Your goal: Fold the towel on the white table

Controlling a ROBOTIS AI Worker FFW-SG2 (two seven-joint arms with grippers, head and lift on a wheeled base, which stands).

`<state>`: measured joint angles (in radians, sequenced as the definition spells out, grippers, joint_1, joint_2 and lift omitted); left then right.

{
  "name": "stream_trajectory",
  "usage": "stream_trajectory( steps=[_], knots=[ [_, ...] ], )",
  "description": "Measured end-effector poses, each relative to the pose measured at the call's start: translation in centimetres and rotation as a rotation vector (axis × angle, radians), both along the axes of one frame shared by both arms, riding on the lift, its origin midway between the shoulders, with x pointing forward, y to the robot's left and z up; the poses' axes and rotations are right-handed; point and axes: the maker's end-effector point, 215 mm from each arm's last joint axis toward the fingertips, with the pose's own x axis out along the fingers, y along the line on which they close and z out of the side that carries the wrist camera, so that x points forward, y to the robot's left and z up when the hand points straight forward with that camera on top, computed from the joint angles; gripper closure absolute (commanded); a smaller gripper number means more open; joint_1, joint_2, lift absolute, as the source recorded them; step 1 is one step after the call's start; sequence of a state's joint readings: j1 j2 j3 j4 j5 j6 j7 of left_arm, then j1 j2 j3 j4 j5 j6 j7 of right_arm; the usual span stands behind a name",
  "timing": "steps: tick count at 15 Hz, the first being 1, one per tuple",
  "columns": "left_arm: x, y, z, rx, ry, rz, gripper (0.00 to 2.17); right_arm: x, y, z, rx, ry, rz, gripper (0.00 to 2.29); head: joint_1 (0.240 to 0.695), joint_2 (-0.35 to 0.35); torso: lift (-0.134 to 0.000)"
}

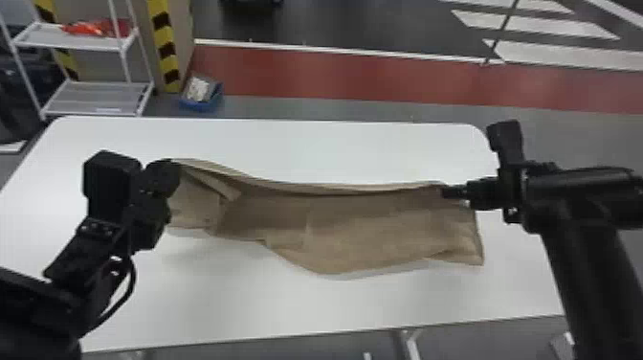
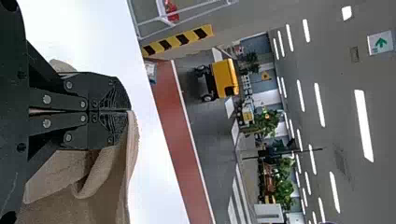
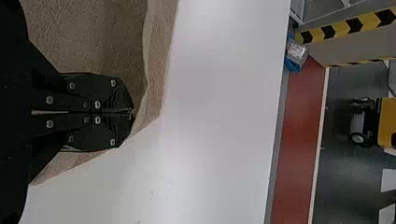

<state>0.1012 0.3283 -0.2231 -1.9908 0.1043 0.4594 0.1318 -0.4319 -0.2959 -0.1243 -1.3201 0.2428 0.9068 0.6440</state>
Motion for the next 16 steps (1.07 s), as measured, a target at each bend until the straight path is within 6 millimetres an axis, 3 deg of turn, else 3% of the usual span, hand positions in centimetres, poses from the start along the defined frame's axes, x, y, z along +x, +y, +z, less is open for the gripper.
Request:
stream_trajectory(
  steps=[2,4,9,10,11,12,13,14,16],
  knots=[
    [0.0,0.1,0.0,-0.001,0.000,0.002,1.89,-0.4,-3.1,1.1,0.010,-0.023,-0.032,1.39,0.695,-0.203,-0.120],
    [-0.1,-0.3,-0.2,-0.002,0.004,0.001,1.88,-0.8,-4.5,1.5,0.014,-0.034,-0.046,1.39,0.695,-0.227,-0.120],
    [-0.7,-2.7,-0.9,0.021,0.010,-0.031,1.87,-1.4,-4.3,0.6,0.020,-0.040,-0.036,1.39,0.695,-0.249,-0.120],
    [-0.7,-2.7,-1.0,0.025,0.011,-0.031,1.79,-1.5,-4.5,0.4,0.018,-0.039,-0.043,1.39,0.695,-0.251,-0.120],
    [-0.7,-2.5,-1.0,0.030,0.011,-0.026,1.53,-1.6,-4.9,0.4,0.020,-0.041,-0.055,1.39,0.695,-0.254,-0.120],
    [-0.7,-2.1,-0.8,0.033,0.003,-0.011,1.08,-1.8,-5.5,0.4,0.028,-0.042,-0.072,1.39,0.695,-0.255,-0.120],
    [-0.6,-1.9,-0.6,0.034,-0.004,-0.002,0.46,-2.1,-6.1,0.4,0.037,-0.039,-0.088,1.39,0.695,-0.258,-0.120],
    [-0.6,-1.8,-0.7,0.036,-0.005,0.000,0.26,-2.4,-6.6,0.4,0.044,-0.037,-0.103,1.40,0.695,-0.260,-0.120],
    [-0.6,-1.9,-1.2,0.051,0.001,-0.006,0.16,-2.7,-7.7,0.8,0.051,-0.035,-0.129,1.39,0.695,-0.274,-0.120]
  ],
)
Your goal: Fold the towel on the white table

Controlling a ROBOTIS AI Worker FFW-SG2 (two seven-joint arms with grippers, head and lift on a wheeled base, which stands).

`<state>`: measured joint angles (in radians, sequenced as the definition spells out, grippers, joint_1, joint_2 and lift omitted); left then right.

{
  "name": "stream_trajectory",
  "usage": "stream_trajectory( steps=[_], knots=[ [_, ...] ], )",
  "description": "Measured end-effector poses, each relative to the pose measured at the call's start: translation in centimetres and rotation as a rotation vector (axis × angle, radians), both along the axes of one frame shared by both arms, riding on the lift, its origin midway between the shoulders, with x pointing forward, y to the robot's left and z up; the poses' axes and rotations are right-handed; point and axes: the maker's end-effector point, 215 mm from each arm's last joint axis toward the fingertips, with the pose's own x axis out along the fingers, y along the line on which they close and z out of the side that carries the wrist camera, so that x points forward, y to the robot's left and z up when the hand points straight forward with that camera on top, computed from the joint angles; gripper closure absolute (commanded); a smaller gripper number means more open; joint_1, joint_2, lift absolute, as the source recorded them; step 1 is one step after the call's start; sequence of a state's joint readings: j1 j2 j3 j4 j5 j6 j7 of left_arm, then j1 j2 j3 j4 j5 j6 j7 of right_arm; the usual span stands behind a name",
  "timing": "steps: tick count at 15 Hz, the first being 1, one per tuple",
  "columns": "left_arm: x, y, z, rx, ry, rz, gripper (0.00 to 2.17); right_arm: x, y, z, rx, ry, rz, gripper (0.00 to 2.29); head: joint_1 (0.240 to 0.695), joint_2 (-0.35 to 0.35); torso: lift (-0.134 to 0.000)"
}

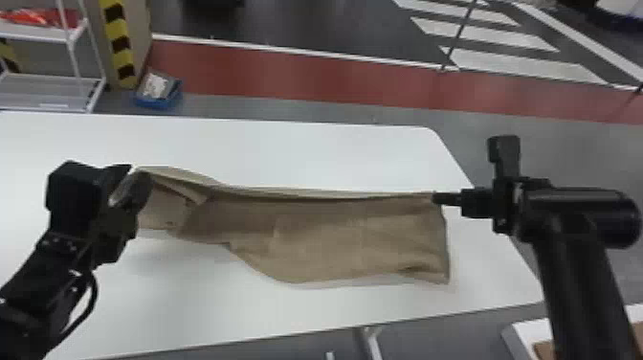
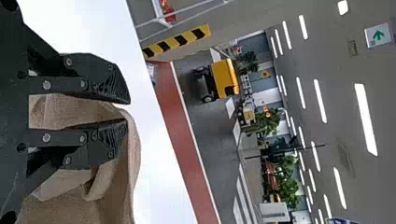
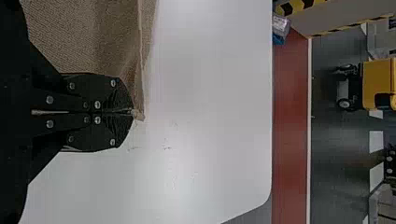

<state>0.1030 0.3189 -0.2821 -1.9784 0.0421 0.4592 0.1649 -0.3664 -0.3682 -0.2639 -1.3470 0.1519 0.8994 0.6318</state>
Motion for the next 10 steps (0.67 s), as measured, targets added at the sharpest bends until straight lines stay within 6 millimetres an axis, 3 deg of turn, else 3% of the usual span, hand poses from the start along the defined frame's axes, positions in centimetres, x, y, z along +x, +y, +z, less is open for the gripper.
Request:
stream_trajectory(
  steps=[7,10],
  knots=[
    [-0.1,0.2,-2.3,0.028,0.025,0.007,0.16,-1.2,-6.1,1.4,-0.016,-0.032,-0.096,1.39,0.695,-0.332,-0.120],
    [0.0,-0.7,-2.2,0.017,0.004,-0.019,0.17,-1.8,-7.2,1.1,-0.017,-0.034,-0.111,1.39,0.695,-0.349,-0.120]
  ],
)
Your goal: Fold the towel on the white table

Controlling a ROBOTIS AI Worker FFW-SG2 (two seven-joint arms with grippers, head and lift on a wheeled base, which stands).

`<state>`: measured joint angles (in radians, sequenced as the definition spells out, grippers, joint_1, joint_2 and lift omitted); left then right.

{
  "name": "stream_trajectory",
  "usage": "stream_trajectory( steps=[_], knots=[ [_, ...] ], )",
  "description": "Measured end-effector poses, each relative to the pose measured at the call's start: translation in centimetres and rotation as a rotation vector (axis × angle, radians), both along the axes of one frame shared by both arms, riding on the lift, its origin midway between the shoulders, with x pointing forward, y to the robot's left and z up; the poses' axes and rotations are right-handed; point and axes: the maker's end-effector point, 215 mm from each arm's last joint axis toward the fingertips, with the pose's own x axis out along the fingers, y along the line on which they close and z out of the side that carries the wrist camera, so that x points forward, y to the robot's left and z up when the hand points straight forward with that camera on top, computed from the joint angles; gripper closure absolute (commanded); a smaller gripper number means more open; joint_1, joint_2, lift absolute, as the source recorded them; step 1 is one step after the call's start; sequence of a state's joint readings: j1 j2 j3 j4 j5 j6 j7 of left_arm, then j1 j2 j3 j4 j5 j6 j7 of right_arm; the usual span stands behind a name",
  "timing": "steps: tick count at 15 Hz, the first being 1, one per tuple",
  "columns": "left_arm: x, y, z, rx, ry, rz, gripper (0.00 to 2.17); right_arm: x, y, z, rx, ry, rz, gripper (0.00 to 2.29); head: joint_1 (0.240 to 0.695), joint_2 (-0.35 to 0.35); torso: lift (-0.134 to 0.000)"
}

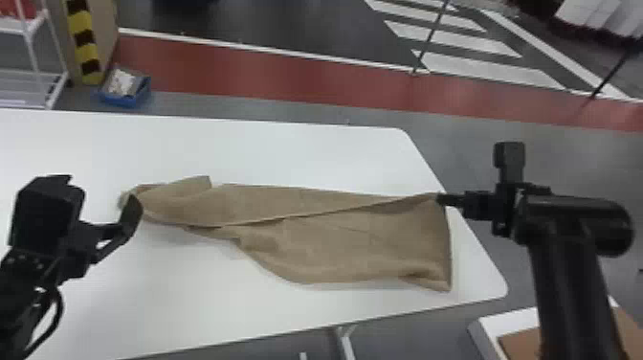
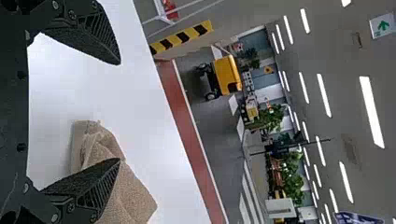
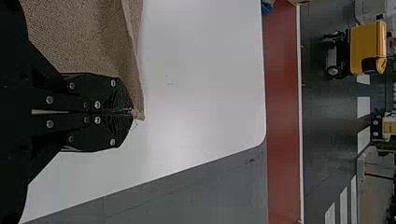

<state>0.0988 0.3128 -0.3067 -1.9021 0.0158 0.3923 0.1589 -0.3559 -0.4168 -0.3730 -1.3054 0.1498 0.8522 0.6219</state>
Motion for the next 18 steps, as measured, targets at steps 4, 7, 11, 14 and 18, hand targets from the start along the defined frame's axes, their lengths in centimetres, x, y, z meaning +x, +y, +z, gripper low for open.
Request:
stream_trajectory(
  steps=[4,7,11,14,18],
  knots=[
    [0.2,-2.1,-0.5,-0.023,-0.017,-0.066,0.17,0.0,0.5,-0.4,-0.002,0.006,0.008,1.39,0.695,-0.350,-0.120],
    [1.5,-3.4,-1.2,-0.130,0.027,-0.102,0.29,0.3,2.6,-1.4,0.004,0.018,0.035,1.39,0.695,-0.350,-0.120],
    [4.3,-3.8,-2.8,-0.194,0.115,-0.122,0.49,-0.1,5.0,-1.8,-0.002,0.019,0.071,1.39,0.695,-0.329,-0.120],
    [4.6,-3.5,-5.4,-0.188,0.227,-0.133,0.51,-0.7,5.3,-1.4,-0.013,0.013,0.079,1.39,0.695,-0.326,-0.120],
    [4.7,-2.6,-7.0,-0.169,0.284,-0.120,0.53,-0.8,5.3,-1.2,-0.017,0.009,0.081,1.39,0.695,-0.317,-0.120]
  ],
)
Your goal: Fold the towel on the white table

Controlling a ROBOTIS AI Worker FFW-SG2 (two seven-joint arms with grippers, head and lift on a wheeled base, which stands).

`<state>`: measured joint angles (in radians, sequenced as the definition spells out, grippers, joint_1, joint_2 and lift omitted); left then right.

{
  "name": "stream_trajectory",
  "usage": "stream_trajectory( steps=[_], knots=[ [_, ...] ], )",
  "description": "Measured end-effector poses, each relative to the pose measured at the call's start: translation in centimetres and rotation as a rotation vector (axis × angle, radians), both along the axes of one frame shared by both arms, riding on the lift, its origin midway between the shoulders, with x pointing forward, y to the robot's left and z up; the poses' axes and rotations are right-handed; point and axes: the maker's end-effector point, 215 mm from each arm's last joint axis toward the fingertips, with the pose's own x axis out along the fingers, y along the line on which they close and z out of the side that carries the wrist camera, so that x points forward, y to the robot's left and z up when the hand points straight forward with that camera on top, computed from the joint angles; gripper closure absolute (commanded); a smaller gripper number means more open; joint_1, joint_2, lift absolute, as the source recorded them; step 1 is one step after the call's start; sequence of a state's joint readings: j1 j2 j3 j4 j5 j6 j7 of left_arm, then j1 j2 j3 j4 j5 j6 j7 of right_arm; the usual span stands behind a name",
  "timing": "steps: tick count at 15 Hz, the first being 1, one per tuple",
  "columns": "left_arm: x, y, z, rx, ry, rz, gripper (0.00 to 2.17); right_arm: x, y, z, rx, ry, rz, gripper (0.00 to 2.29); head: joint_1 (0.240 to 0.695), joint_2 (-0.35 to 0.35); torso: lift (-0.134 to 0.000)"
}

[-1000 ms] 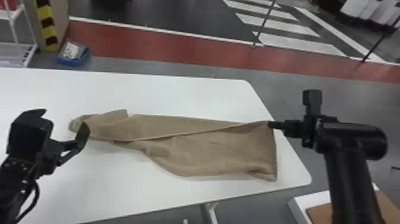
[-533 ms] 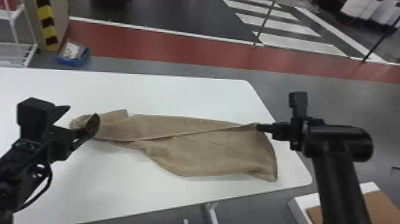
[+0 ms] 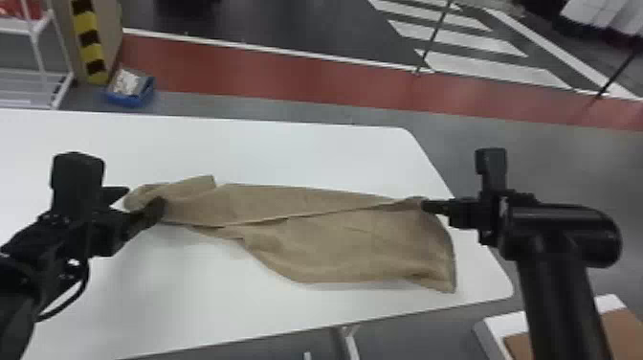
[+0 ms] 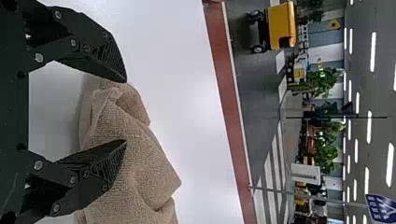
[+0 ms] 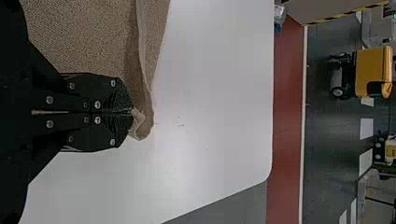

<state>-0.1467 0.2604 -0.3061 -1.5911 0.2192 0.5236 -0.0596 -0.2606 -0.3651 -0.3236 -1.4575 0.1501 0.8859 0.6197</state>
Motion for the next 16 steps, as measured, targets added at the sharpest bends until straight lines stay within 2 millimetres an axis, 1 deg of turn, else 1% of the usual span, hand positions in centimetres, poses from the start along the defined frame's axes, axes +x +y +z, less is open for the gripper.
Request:
stream_trajectory(
  steps=[1,3,4,5,8,10,13,14,16],
  knots=[
    [-0.1,0.2,-0.5,0.009,0.015,0.003,0.74,0.0,0.0,0.0,0.000,-0.001,0.001,1.39,0.695,-0.315,-0.120],
    [-0.2,0.4,-1.1,0.018,0.027,0.005,0.93,0.0,0.1,0.1,0.004,-0.006,0.003,1.39,0.695,-0.312,-0.120],
    [-0.2,0.4,-1.2,0.021,0.030,0.005,1.10,0.0,0.2,0.3,0.006,-0.010,0.004,1.39,0.695,-0.312,-0.120],
    [-0.2,0.5,-1.3,0.025,0.033,0.008,1.38,0.0,0.2,0.3,0.008,-0.011,0.004,1.40,0.695,-0.311,-0.120],
    [-0.3,0.9,-0.9,0.023,0.020,0.028,1.42,0.0,0.3,0.6,0.008,-0.018,0.006,1.39,0.695,-0.307,-0.120],
    [-0.6,1.0,0.6,0.013,-0.015,0.041,1.42,0.0,0.4,1.0,0.008,-0.026,0.011,1.39,0.695,-0.306,-0.120],
    [-1.2,1.8,4.6,-0.013,-0.083,0.071,1.42,0.2,0.6,2.8,0.018,-0.055,0.017,1.39,0.695,-0.299,-0.120],
    [-1.6,2.0,6.0,-0.018,-0.097,0.076,1.42,0.2,0.6,3.7,0.024,-0.064,0.015,1.40,0.695,-0.297,-0.120],
    [-2.4,2.9,8.4,-0.020,-0.114,0.099,1.42,0.1,0.2,6.5,0.037,-0.099,0.001,1.39,0.695,-0.295,-0.120]
  ],
)
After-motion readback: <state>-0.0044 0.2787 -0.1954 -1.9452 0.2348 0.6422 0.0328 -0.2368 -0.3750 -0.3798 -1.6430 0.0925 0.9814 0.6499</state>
